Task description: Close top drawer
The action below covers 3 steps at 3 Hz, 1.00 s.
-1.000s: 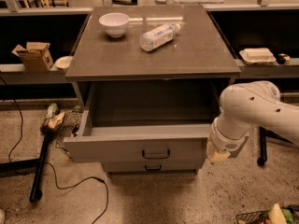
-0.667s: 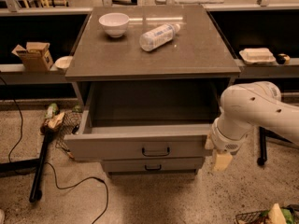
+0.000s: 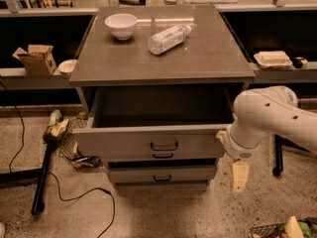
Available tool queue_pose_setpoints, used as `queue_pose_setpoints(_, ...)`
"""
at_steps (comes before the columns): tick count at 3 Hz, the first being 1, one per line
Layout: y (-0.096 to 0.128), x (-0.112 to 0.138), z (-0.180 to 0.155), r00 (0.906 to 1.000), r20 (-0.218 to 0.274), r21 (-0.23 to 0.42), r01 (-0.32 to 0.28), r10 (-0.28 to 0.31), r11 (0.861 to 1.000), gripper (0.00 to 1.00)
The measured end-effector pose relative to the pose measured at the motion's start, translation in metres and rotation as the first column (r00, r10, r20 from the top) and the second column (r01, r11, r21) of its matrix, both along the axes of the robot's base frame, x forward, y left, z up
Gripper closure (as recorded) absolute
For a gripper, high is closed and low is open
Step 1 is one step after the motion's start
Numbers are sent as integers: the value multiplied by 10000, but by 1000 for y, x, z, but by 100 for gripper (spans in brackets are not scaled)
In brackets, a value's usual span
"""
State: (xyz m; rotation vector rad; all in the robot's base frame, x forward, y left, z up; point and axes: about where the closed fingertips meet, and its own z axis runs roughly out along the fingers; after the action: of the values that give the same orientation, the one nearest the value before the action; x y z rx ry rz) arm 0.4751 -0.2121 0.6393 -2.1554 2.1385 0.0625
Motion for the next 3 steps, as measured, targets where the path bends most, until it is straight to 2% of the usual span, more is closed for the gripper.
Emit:
queue_pose_setpoints(1, 10, 37, -4, 9985, 383, 170, -406, 399, 9990, 19)
queue_pose_setpoints(2, 21, 82, -5, 9917, 959, 432, -897, 852, 9950, 41)
queue_pose_setpoints(3, 27, 119, -7, 9846, 1469, 611, -1050, 951, 9926, 64)
